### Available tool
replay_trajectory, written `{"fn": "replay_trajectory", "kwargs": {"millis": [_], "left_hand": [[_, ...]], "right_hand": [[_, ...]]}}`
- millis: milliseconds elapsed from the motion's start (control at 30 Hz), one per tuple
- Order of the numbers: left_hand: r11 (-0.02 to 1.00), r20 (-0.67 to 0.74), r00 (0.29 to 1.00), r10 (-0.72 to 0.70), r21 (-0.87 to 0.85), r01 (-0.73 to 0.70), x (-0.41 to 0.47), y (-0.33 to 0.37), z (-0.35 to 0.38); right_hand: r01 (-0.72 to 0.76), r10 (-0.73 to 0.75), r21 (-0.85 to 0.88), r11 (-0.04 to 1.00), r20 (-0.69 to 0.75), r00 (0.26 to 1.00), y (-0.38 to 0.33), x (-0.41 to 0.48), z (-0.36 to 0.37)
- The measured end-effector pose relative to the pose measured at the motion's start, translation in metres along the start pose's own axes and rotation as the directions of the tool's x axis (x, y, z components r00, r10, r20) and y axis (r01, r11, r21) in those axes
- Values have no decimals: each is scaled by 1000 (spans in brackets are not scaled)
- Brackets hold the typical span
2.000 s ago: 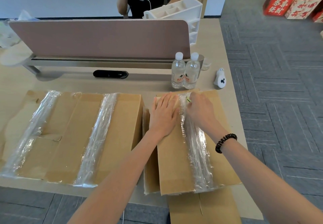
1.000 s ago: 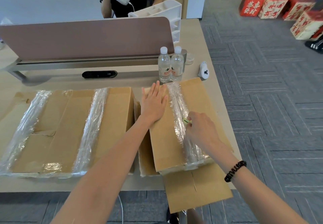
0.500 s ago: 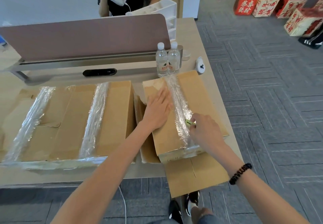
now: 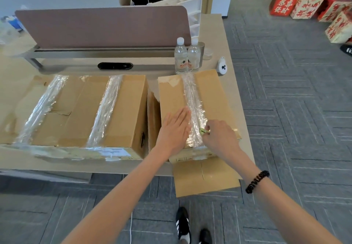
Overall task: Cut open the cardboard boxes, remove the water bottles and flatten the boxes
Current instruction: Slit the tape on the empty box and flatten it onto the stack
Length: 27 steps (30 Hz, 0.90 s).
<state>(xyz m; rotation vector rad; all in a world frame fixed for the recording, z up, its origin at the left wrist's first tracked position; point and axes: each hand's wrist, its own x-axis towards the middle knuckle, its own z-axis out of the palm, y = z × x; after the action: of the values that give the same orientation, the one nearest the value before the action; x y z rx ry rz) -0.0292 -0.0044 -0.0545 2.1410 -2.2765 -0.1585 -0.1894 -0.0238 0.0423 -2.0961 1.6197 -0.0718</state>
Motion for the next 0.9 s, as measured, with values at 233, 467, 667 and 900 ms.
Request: {"fn": "replay_trajectory", "kwargs": {"millis": [233, 467, 667, 900], "left_hand": [[999, 3, 1000, -31, -35, 31, 0, 2, -2], [999, -11, 999, -33, -7, 33, 0, 2, 0], [999, 14, 999, -36, -1, 37, -1, 2, -2], [997, 2, 1000, 14, -78, -14, -12, 0, -13]], "right_hand": [[17, -18, 37, 999, 38, 999, 12, -25, 1], [32, -34, 116, 993, 14, 999, 27, -45, 8], [35, -31, 209, 977, -20, 999, 37, -52, 13], [42, -35, 276, 960, -29, 999, 67, -69, 37]]}}
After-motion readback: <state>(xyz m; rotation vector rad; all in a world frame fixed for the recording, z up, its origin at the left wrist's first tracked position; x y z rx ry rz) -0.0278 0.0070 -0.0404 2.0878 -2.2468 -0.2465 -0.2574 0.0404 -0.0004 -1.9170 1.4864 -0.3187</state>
